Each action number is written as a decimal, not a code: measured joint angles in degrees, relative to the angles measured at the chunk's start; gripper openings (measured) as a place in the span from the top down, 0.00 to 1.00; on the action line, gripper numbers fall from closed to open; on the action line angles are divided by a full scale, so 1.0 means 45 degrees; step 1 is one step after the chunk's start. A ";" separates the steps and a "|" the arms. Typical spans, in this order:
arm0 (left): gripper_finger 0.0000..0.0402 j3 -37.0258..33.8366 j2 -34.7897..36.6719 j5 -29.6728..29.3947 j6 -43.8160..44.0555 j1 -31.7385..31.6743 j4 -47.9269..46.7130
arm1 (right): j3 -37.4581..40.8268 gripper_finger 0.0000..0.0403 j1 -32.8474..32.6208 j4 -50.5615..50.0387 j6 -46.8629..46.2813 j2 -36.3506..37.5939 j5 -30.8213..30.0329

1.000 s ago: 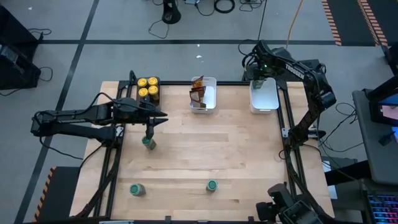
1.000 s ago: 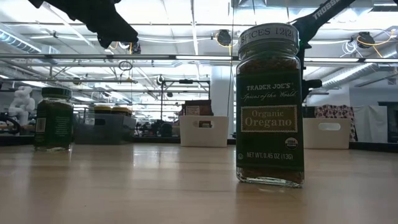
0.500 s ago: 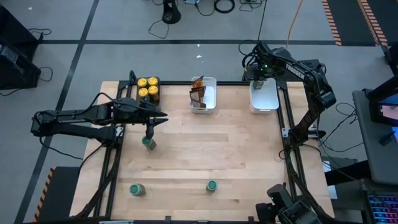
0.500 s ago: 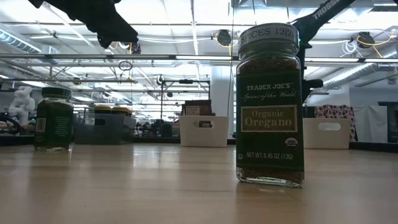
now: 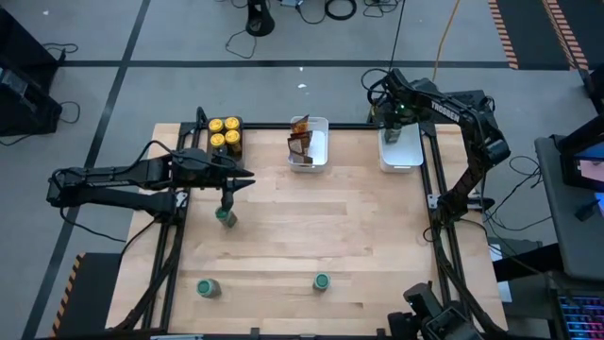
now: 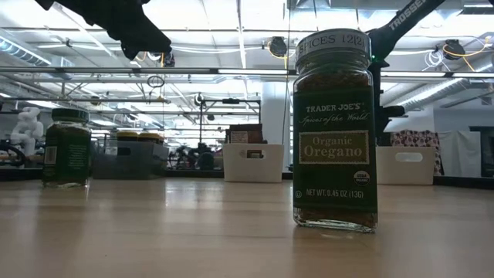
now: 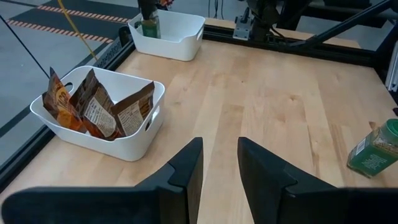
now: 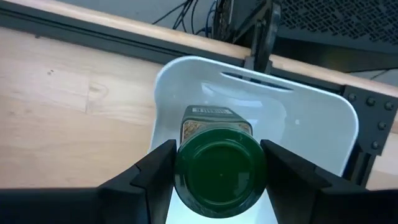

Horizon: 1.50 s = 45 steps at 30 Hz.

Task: Sort spices by type
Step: Put the top right green seasoning bottle into the right white bin, then put the bottom right green seasoning bottle into the right white bin

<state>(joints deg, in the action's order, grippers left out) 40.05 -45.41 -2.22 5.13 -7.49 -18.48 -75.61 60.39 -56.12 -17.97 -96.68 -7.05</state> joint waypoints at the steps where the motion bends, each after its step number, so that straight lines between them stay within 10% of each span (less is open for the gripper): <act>1: 0.74 0.0000 0.0000 0.0000 0.0002 0.0000 0.0000 | 0.0013 0.51 -0.0025 0.0093 0.0003 -0.0001 -0.0004; 32: 0.74 0.0000 0.0000 0.0054 -0.0243 0.0005 -0.0010 | -0.1185 0.37 -0.0386 0.0389 0.0501 0.1077 0.1989; 45: 0.74 0.0000 0.0000 0.0953 -0.0908 0.0005 -0.0010 | -0.3476 0.37 -0.4444 0.0689 -0.0570 0.1563 0.5644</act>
<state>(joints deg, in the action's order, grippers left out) 40.05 -45.41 2.07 1.04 -7.46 -18.52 -91.25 40.39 -53.02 -20.54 -89.65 18.35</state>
